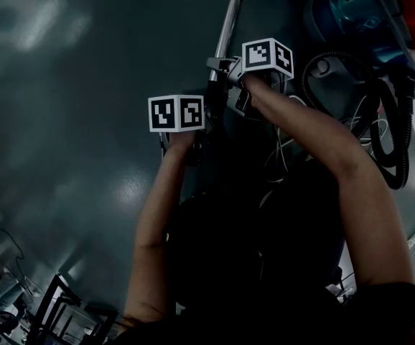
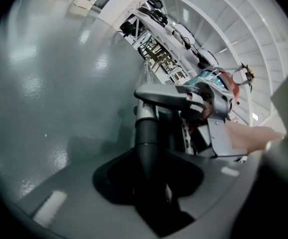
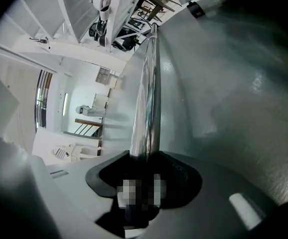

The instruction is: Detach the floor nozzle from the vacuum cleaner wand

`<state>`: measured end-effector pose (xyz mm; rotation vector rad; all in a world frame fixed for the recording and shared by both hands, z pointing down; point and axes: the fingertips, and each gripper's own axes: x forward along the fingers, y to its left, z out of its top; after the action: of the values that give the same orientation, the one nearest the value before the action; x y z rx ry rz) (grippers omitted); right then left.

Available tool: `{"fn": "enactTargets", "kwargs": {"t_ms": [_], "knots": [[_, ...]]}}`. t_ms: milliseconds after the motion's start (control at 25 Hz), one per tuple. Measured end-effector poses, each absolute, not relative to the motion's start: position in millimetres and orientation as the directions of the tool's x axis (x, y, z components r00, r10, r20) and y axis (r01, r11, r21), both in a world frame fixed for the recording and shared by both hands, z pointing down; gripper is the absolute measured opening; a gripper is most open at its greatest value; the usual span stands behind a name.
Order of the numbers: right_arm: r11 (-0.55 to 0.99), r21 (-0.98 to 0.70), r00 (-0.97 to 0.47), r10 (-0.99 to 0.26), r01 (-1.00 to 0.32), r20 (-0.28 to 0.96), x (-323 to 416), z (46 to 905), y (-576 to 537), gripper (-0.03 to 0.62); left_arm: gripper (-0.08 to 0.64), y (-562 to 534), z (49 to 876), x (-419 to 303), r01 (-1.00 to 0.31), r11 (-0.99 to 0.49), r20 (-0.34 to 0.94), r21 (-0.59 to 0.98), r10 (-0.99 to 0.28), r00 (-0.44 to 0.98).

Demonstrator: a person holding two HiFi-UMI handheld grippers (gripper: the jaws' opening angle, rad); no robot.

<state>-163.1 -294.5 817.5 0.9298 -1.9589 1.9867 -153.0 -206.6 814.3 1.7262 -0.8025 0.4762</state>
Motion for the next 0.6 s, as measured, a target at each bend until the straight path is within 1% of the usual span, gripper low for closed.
{"fn": "enactTargets", "kwargs": {"t_ms": [440,600], "knots": [[-0.094,-0.829,-0.785,-0.279,-0.551,0.553,-164.5,820.3,-292.8,0.171,0.137,-202.4,817.0,-152.3,-0.742,-0.129,0.688,0.657,-0.298,0.662],[-0.092,-0.831,-0.79,-0.269,-0.549,0.551,-167.8,819.9,-292.4,0.17,0.138,-202.2,815.4,-153.4,-0.707,-0.091,0.653,0.702,-0.313,0.689]]}}
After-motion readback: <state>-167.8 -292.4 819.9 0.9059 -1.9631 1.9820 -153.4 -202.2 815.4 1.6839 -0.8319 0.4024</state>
